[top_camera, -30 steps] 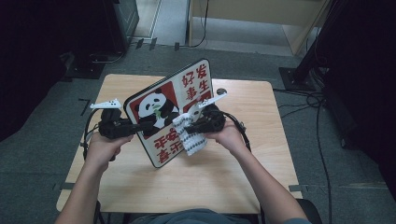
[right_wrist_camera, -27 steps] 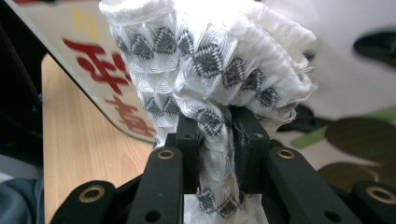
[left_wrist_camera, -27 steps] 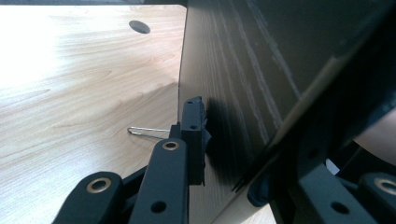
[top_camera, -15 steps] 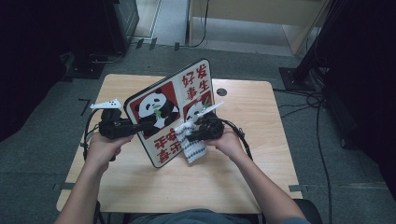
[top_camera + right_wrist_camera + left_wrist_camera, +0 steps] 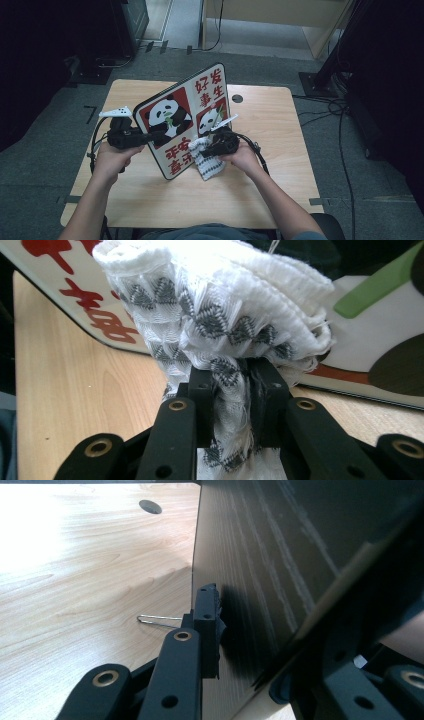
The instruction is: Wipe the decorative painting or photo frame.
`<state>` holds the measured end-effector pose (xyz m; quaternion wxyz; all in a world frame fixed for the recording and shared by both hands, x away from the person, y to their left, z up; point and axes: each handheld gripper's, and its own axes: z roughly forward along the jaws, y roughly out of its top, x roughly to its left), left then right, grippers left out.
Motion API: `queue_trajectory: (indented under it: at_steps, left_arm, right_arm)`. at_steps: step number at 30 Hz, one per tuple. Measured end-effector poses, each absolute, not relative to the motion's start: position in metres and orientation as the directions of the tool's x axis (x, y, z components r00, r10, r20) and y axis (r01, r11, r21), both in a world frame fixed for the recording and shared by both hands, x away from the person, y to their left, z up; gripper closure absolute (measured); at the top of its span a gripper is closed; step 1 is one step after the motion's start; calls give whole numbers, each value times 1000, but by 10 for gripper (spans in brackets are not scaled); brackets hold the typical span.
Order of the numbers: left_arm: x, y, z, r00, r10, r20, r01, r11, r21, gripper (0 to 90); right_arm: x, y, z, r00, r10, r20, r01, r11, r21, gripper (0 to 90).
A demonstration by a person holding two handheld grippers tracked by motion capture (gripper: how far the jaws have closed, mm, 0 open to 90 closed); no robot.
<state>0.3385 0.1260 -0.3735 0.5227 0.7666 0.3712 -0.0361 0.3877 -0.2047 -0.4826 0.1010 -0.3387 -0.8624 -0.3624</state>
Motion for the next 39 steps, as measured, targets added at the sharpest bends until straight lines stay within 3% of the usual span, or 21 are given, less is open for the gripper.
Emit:
queue_trajectory:
  at_steps: [9, 18, 39]
  left_arm:
    - [342, 127, -374, 717, 526, -458, 614, -167, 771, 747]
    - [340, 127, -374, 711, 531, -461, 619, -161, 769, 745]
    - [339, 130, -374, 713, 527, -463, 611, -144, 778, 737]
  right_arm:
    - [387, -210, -468, -767, 486, 419, 637, 501, 586, 776]
    - [381, -216, -429, -786, 477, 394, 606, 467, 644, 786]
    - [395, -179, -299, -871, 414, 264, 450, 456, 768, 784]
